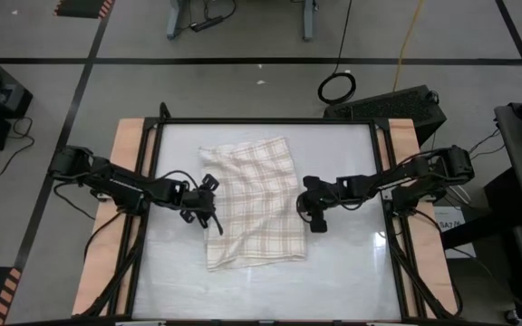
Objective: Roll towel
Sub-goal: Roll the white towel
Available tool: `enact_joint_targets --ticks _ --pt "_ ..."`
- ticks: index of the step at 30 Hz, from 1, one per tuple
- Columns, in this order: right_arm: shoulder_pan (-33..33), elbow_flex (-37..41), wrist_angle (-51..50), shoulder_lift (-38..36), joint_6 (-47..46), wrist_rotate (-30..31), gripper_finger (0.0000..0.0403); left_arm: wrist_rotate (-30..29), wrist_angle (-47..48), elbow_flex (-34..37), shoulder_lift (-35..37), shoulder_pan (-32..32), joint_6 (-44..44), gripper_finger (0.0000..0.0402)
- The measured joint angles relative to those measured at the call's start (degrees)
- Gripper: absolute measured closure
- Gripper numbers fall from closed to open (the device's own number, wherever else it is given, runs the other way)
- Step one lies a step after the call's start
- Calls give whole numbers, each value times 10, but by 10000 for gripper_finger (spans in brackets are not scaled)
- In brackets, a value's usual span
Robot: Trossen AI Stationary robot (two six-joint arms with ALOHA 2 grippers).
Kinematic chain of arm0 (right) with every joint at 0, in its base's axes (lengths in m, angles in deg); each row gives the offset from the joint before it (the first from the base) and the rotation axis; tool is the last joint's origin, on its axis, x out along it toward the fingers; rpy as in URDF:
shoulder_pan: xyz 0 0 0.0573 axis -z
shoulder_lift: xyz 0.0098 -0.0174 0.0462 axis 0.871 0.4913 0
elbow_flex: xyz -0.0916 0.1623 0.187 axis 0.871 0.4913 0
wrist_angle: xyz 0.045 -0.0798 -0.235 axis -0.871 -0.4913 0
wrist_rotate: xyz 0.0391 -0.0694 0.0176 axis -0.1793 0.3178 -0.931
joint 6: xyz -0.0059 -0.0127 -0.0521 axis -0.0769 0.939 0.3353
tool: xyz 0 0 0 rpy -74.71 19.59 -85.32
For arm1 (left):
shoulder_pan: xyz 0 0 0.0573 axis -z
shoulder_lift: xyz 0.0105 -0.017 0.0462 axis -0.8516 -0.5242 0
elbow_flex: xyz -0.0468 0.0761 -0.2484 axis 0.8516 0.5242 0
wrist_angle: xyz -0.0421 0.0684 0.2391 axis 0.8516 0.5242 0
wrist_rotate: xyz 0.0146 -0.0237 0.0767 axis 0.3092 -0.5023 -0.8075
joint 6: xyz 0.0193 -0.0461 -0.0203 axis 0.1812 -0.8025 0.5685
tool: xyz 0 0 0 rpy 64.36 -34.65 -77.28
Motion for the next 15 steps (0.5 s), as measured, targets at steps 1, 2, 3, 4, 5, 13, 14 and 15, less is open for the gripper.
enact_joint_targets --ticks 1,2,3,4,5,13,14,15 --pt "0 0 0 0 0 0 387 0 1 0 0 0 0 317" --pt "0 0 -1 0 0 0 387 0 1 0 0 0 0 326" --pt "0 0 -2 0 0 0 387 0 0 0 0 0 0 336" --pt "0 0 -2 0 -1 0 387 0 0 0 0 0 0 345" --pt "0 0 -2 0 -1 0 387 0 0 0 0 0 0 354" --pt "0 0 -4 0 0 0 387 -7 2 -1 3 0 0 394" --pt "0 0 -4 0 0 0 387 -7 3 -3 5 0 0 395" --pt "0 0 -4 0 0 0 387 -7 8 -8 8 2 0 395"
